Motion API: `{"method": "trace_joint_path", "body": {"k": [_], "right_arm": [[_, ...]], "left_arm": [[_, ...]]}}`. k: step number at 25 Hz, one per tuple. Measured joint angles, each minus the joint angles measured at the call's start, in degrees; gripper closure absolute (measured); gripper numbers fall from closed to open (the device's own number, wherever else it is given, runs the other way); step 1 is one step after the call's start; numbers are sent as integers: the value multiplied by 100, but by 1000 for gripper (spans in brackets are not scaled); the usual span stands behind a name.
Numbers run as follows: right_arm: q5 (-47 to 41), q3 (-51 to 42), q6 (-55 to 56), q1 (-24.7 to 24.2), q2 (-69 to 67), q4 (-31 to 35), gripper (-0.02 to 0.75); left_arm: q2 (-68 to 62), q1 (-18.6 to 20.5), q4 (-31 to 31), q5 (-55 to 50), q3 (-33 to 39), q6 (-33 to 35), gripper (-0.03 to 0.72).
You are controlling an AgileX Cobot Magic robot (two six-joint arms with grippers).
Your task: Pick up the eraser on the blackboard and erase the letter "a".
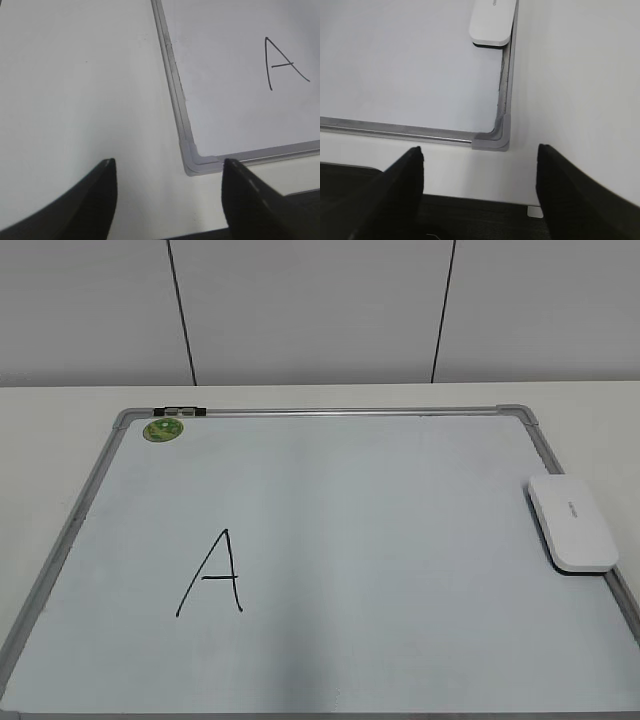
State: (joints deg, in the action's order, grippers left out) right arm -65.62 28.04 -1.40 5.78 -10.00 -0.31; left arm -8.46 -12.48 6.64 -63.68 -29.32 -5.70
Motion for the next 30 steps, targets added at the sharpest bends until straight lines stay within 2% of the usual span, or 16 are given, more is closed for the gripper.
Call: {"method": "trace_joint_path", "body": {"k": [30], "right_arm": [[24, 0, 66, 0, 55, 31, 218]], "left_arm": [[0, -72, 0, 25, 0, 0, 227]]}}
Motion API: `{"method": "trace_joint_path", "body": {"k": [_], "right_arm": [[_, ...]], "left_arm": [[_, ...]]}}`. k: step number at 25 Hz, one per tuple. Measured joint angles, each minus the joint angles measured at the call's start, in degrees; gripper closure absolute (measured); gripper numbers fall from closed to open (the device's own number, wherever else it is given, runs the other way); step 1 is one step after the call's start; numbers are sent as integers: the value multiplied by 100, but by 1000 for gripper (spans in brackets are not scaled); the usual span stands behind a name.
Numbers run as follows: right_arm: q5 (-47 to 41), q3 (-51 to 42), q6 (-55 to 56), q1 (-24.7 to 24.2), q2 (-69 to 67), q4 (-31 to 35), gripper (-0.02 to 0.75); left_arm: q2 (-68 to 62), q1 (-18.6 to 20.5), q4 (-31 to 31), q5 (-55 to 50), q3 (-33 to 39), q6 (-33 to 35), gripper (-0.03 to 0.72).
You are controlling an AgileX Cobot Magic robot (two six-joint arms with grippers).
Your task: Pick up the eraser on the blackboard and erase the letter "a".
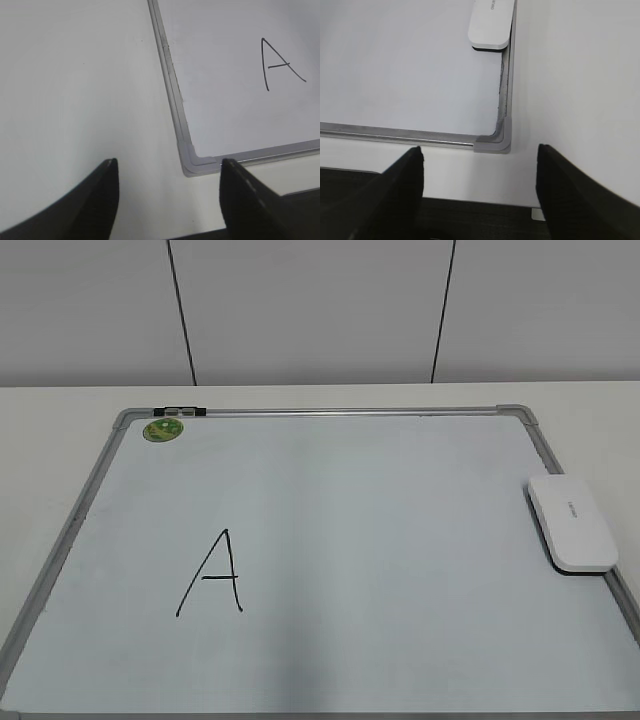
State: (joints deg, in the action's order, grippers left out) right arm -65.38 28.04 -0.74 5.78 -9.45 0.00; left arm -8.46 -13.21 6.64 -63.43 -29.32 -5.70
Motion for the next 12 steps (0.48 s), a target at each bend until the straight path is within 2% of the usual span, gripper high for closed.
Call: {"method": "trace_joint_path", "body": {"k": [4, 12], "right_arm": [[0, 0, 0, -92, 0, 0, 218], [10, 0, 0, -603, 468, 0, 218]], "left_arm": [[8, 49, 0, 0, 0, 0, 227], [98, 876, 0, 10, 0, 0, 228]]}}
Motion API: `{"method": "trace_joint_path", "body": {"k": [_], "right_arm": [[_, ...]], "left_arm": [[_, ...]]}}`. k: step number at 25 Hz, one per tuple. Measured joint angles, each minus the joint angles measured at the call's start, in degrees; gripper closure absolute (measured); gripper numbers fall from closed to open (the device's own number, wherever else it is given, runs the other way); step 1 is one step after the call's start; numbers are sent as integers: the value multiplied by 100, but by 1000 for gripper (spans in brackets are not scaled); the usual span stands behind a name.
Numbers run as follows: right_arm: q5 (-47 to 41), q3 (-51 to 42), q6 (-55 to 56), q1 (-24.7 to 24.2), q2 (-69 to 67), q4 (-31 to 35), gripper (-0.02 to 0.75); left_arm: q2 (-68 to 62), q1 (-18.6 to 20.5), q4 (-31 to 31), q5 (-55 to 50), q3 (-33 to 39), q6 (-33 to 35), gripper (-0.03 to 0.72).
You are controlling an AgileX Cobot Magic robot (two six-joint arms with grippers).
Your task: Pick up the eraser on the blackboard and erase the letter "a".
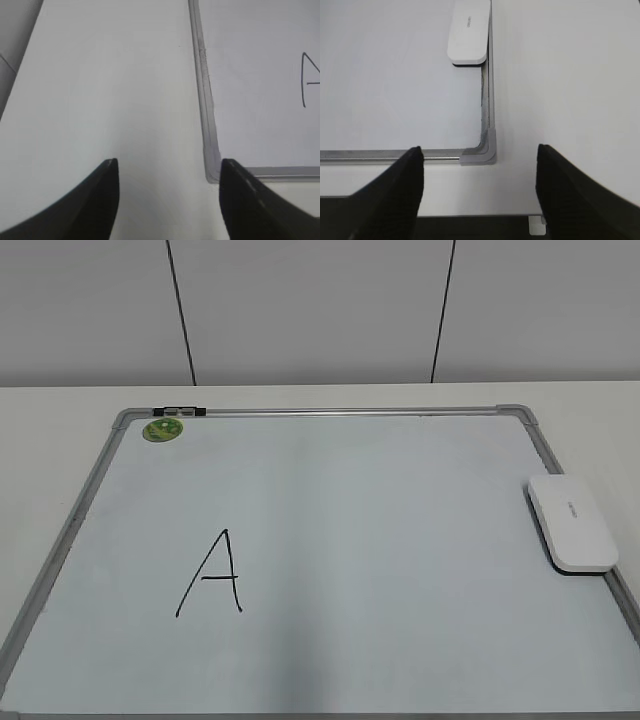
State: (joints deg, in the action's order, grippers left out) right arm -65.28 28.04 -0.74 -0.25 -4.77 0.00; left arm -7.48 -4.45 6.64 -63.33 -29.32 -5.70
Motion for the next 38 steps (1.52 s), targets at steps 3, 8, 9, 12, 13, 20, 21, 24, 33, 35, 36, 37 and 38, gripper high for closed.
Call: {"method": "trace_joint_path", "body": {"k": [3, 8, 9, 12, 13, 20, 21, 24, 33, 35, 36, 37, 38], "right_arm": [[0, 0, 0, -106, 324, 0, 218], [0, 0, 0, -106, 566, 0, 218], [0, 0, 0, -106, 566, 0, 218], [0, 0, 0, -106, 566, 0, 218], [0, 0, 0, -106, 566, 0, 218], [-10, 0, 0, -106, 566, 0, 218], [-10, 0, 0, -106, 566, 0, 218], [-10, 0, 0, -106, 566, 0, 218], [-10, 0, 0, -106, 566, 0, 218], [-10, 0, 0, -106, 566, 0, 218], [-10, 0, 0, -106, 566, 0, 218], [-10, 0, 0, -106, 566, 0, 218], [-10, 0, 0, -106, 566, 0, 218]], "left_arm": [[228, 190, 0, 2, 0, 0, 234], [583, 230, 0, 2, 0, 0, 239], [643, 230, 0, 2, 0, 0, 241], [690, 230, 0, 2, 0, 0, 247], [690, 230, 0, 2, 0, 0, 247], [690, 230, 0, 2, 0, 0, 272], [690, 230, 0, 2, 0, 0, 276], [690, 230, 0, 2, 0, 0, 291], [690, 230, 0, 2, 0, 0, 313], [690, 230, 0, 2, 0, 0, 324], [690, 230, 0, 2, 0, 0, 330], [690, 230, 0, 2, 0, 0, 335], [690, 230, 0, 2, 0, 0, 340]]}}
